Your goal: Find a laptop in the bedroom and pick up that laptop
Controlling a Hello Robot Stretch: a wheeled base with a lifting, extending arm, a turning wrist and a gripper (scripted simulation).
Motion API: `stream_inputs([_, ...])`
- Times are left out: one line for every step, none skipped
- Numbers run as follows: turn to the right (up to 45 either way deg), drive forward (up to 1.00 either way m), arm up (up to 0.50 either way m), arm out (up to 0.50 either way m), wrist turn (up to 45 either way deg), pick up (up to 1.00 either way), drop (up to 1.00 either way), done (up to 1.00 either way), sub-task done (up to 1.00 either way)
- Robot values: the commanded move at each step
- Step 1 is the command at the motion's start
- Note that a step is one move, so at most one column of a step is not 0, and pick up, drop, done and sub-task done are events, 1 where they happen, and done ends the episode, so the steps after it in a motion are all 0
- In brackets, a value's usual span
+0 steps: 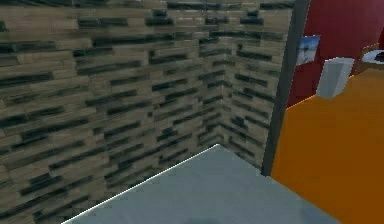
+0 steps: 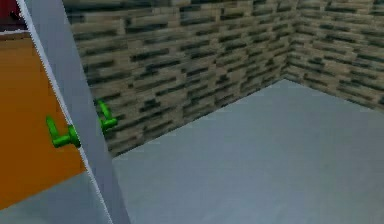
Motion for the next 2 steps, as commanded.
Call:
stream_inputs([0.0,0.15,0.00,0.00,0.0,0.00,0.00,0.00,0.00])
stream_inputs([24.0,0.00,0.00,0.00,0.0,0.00,0.00,0.00,0.00])
